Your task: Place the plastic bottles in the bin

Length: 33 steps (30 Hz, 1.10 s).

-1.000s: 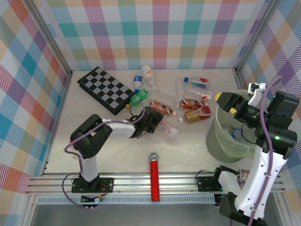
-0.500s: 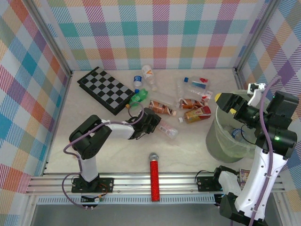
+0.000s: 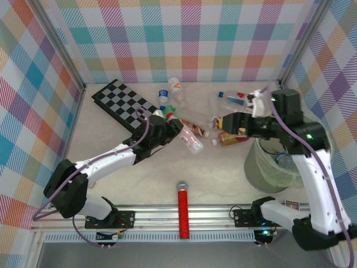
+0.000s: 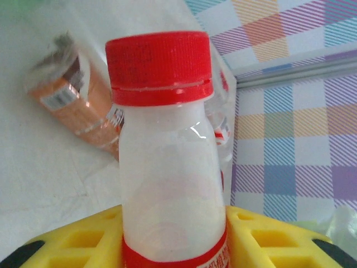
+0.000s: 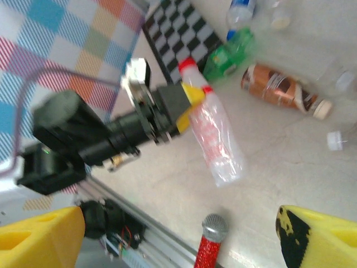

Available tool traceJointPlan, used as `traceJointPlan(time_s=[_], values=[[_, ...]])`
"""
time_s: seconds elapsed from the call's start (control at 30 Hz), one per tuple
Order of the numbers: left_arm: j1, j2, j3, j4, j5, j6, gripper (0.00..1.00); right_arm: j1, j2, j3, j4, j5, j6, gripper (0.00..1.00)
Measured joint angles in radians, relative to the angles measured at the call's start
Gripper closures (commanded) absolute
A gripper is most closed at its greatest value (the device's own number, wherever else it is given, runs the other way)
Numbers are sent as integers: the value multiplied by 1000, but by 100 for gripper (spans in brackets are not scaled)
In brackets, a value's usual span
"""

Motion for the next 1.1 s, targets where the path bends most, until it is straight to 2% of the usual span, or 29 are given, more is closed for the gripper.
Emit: traceJointPlan(time_s=[0.17, 0.33, 0.47, 0.93, 1.1], values=[[110, -100, 5, -60, 168, 155, 58, 167, 169, 6, 42, 50, -26, 15], [130, -187, 39, -109, 323, 247, 57, 206, 256, -20, 166, -13, -23, 26], [130, -225, 47, -105, 408, 255, 57, 211, 314, -36, 268, -90, -18, 26], [129, -204, 59, -48, 436, 224, 57, 221, 362, -122, 436, -294, 21, 31], [129, -177, 84, -21, 436, 219, 58, 223, 380, -134, 449, -330, 33, 41]])
